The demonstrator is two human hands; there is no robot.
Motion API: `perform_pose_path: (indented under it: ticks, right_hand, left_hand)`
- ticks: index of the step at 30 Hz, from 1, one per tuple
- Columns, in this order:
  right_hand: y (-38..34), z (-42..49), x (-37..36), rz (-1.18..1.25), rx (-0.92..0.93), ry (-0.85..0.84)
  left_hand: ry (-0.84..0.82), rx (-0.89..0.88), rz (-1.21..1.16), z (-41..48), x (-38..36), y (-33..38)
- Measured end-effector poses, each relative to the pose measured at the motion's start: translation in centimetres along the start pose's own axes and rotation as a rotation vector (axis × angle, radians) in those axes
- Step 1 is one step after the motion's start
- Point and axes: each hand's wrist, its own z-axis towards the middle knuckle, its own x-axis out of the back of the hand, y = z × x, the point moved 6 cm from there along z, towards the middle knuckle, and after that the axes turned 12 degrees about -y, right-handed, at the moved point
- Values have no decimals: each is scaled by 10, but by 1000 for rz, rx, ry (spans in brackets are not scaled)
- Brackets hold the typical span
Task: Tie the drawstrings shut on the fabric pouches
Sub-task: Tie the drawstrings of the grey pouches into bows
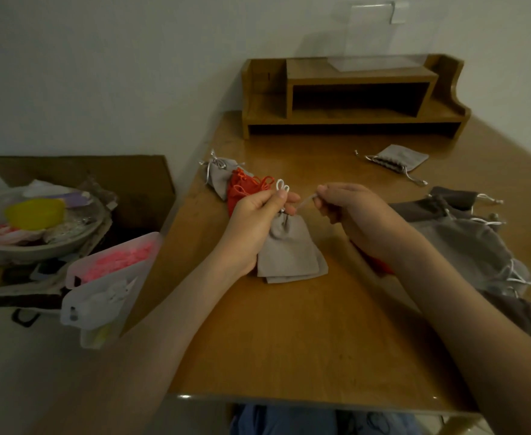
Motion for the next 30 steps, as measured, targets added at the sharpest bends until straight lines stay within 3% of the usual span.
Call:
perform_pose_path:
  ticks: [3, 7, 13, 17, 22, 30]
  right_hand:
    - [-3, 1, -9, 82, 80, -79]
    - [-7, 0, -22, 0, 185, -175]
    - [-9, -2, -25, -229, 236, -86]
    - [-10, -1, -25, -386, 288, -28]
    - [-7, 0, -24, -424, 323, 29]
    - [-5, 3, -19, -467, 339, 117]
  left_hand:
    - [-14, 17, 63, 0, 0, -2]
    - [-82, -22, 80, 2, -6, 1]
    - [-82, -12, 48, 4, -2, -5]
    - [-76, -43, 146, 3, -3, -4]
    - [-126, -62, 324, -1, -9, 0]
    - [-238, -87, 390, -7, -18, 4]
